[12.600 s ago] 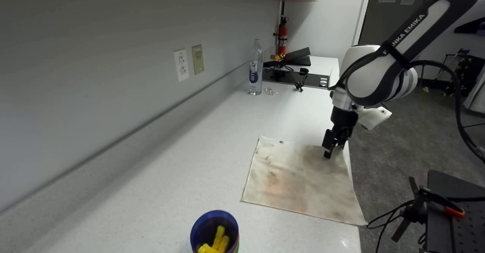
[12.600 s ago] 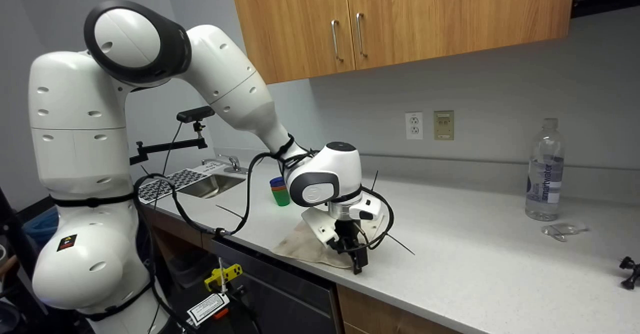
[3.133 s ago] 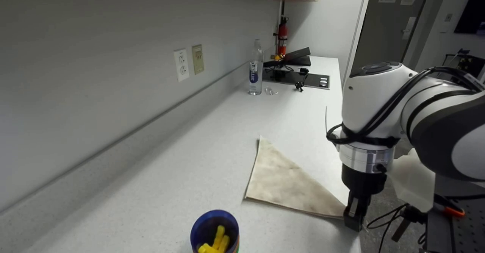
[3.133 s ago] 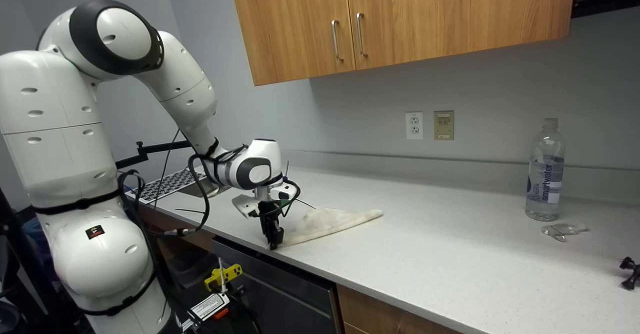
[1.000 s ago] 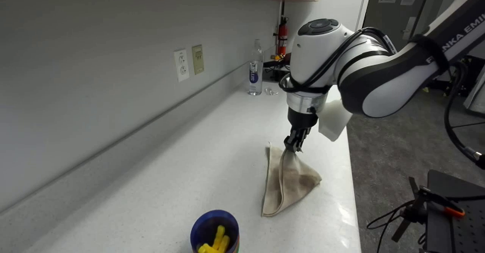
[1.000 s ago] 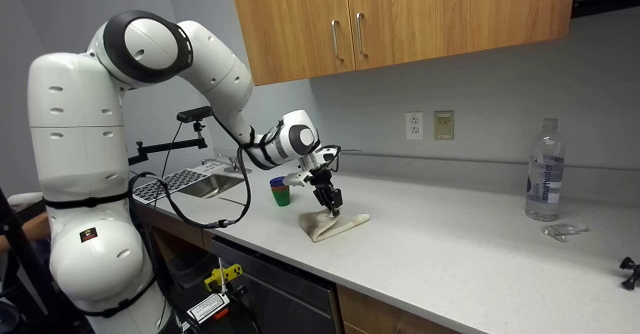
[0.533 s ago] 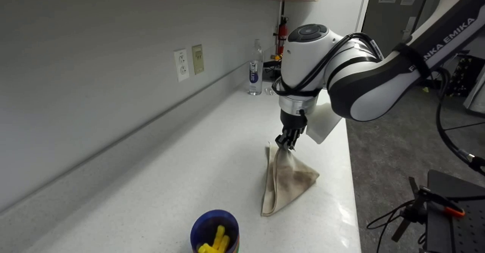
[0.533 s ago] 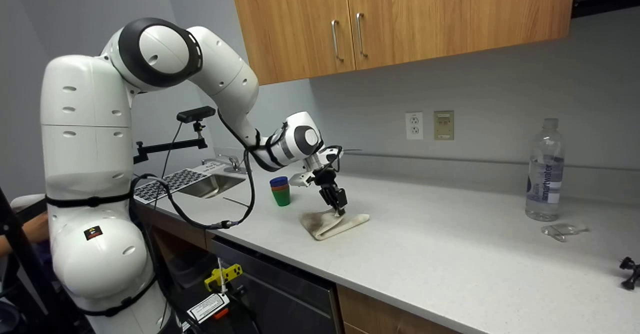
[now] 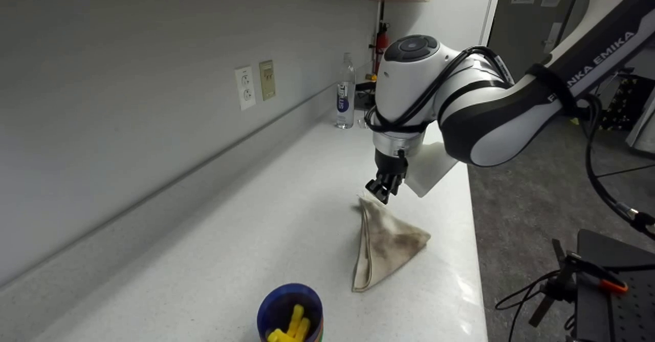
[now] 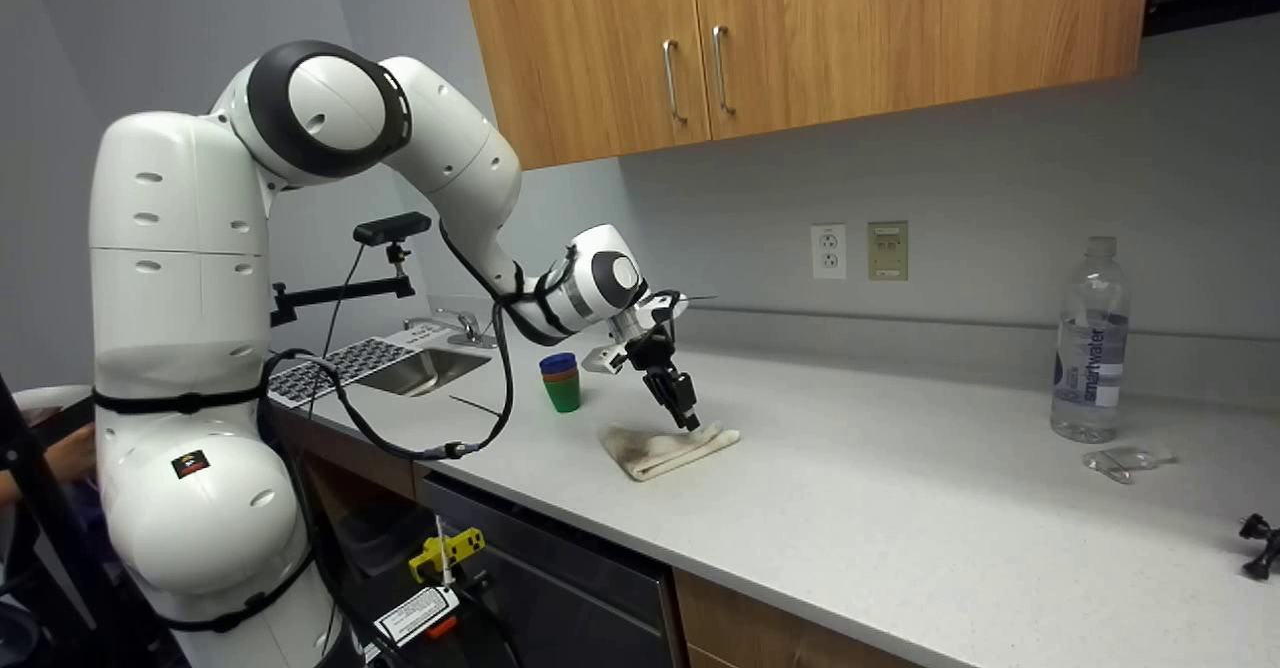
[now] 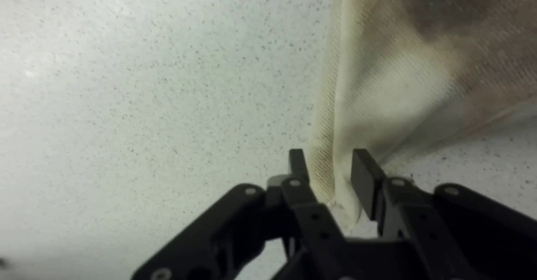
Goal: Fold the towel on the table diagonally twice.
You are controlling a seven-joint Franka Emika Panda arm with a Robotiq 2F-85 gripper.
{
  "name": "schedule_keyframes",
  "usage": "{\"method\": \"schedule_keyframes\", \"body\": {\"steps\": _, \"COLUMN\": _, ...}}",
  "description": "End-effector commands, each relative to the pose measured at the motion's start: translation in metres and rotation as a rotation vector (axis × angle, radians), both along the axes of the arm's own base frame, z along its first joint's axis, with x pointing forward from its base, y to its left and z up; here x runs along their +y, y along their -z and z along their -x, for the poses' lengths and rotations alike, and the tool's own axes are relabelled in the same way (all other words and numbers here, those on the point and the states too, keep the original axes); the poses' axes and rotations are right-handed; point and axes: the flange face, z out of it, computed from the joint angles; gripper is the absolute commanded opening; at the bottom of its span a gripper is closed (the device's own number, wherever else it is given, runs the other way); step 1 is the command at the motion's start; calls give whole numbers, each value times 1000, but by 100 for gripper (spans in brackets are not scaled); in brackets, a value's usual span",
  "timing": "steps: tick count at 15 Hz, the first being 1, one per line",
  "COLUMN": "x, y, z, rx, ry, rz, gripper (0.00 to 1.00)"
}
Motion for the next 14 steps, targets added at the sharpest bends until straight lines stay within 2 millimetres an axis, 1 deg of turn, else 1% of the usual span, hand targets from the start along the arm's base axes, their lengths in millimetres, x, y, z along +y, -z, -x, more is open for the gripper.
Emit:
{"method": "schedule_keyframes", "body": {"steps": 1, "x": 3, "y": 0, "z": -8, "rx": -39, "ry": 10, "rz": 10, "gripper": 67}}
{"method": "schedule_keyframes", "body": {"steps": 2, "x": 3, "y": -1, "z": -9, "rx": -47, "ry": 8, "rz": 15, "gripper": 76}}
{"method": "schedule_keyframes", "body": {"steps": 5, "x": 5, "y": 1, "z": -10, "rx": -46, "ry": -10, "rz": -4, "gripper": 98}}
{"method": "schedule_keyframes", "body": {"steps": 6, "x": 6, "y": 2, "z": -10, "rx": -46, "ry": -17, "rz": -19, "gripper": 100}}
{"method": "schedule_keyframes", "body": {"steps": 10, "x": 15, "y": 8, "z": -9, "rx": -41, "ry": -68, "rz": -103, "gripper": 100}}
{"method": "schedule_keyframes", "body": {"steps": 14, "x": 23, "y": 14, "z": -8, "rx": 5, "ry": -132, "rz": -177, "gripper": 100}}
